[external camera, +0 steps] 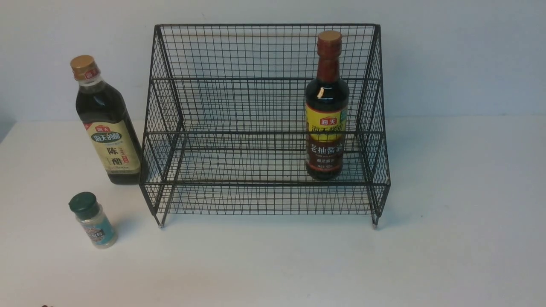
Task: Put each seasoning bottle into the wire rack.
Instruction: Use the left arm to grab the condiment bottle closest to it
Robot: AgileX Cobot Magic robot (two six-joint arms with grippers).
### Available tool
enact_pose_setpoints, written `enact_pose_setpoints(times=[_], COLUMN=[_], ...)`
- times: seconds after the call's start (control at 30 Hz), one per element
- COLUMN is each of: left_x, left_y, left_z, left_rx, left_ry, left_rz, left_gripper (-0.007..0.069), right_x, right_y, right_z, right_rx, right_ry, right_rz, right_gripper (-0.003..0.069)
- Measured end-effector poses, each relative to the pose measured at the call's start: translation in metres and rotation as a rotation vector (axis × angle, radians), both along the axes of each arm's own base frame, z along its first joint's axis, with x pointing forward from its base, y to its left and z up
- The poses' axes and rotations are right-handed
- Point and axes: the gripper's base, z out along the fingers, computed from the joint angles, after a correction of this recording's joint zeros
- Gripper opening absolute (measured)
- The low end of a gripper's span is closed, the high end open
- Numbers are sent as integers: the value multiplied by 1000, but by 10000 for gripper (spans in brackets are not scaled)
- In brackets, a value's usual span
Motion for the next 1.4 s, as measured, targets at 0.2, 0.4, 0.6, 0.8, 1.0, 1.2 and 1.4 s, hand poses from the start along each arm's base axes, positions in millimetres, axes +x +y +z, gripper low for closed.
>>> enact_pose_setpoints(times=[0.2, 0.4, 0.6, 0.8, 1.0, 1.2, 1.4], left_x=[0, 0, 0, 0, 0, 0, 0], left_y=[0, 0, 0, 0, 0, 0, 0], left_z=[0, 0, 0, 0, 0, 0, 0], left_rx=[0, 0, 0, 0, 0, 0, 0], left_ry=[0, 0, 0, 0, 0, 0, 0], left_rz=[0, 0, 0, 0, 0, 0, 0], left_gripper=[-5, -5, -5, -5, -5, -5, -5], right_x=[-71, -109, -131, -130, -129, -129, -129], right_y=[-37, -51, -50, -47, -47, -46, -46], right_z=[-37, -113, -152, -176, -180, -181, -185], right_rx=[84, 186, 273, 287, 344, 353, 338], right_ry=[-48, -22, -174, -239, -228, -211, -177], right_rz=[-5, 42, 172, 209, 207, 206, 206], right_gripper=[-12, -12, -12, -12, -12, -12, -12])
